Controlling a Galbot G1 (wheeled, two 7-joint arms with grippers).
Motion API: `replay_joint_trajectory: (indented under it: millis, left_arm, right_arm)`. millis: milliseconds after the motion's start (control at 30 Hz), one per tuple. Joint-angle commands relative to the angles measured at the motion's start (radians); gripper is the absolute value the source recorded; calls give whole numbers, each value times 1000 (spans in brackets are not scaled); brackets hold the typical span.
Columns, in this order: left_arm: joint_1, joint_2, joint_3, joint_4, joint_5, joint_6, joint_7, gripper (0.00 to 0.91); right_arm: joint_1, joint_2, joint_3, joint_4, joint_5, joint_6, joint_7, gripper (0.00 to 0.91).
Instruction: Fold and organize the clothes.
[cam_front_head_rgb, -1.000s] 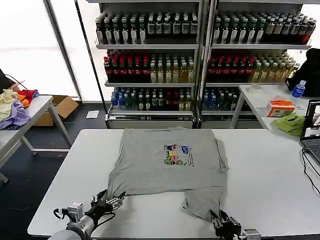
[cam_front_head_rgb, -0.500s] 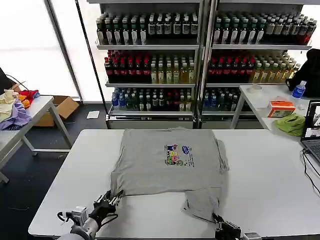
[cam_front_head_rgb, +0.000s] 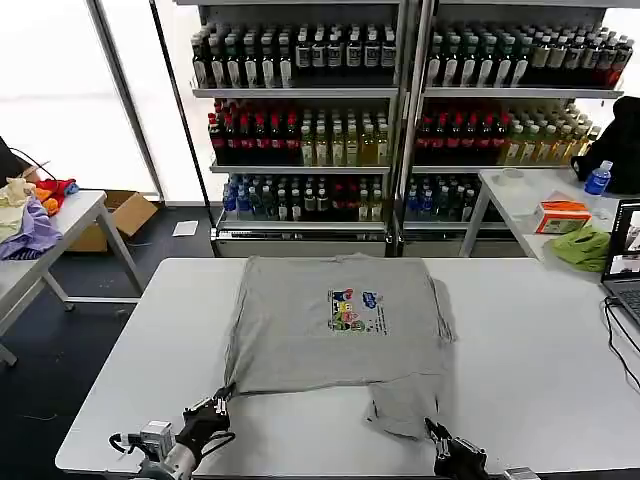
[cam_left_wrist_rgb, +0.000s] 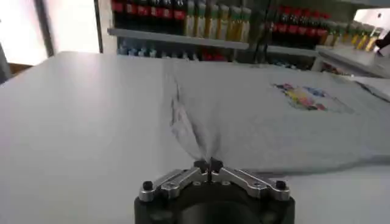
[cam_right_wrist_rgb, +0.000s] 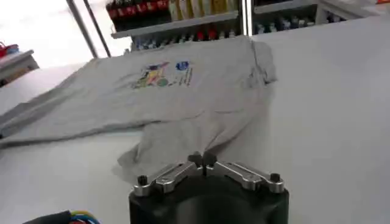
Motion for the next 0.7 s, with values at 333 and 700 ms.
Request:
replay_joint_trajectory:
  millis: [333,700]
  left_arm:
    - [363,-64,-137,-234,53,6,5,0]
    - [385,19,-201,-285,4,109,25,0]
  right_arm:
    - [-311,-14,33,132,-55,47,-38,0]
    - [-288,-20,23,166,-45,75,-85,0]
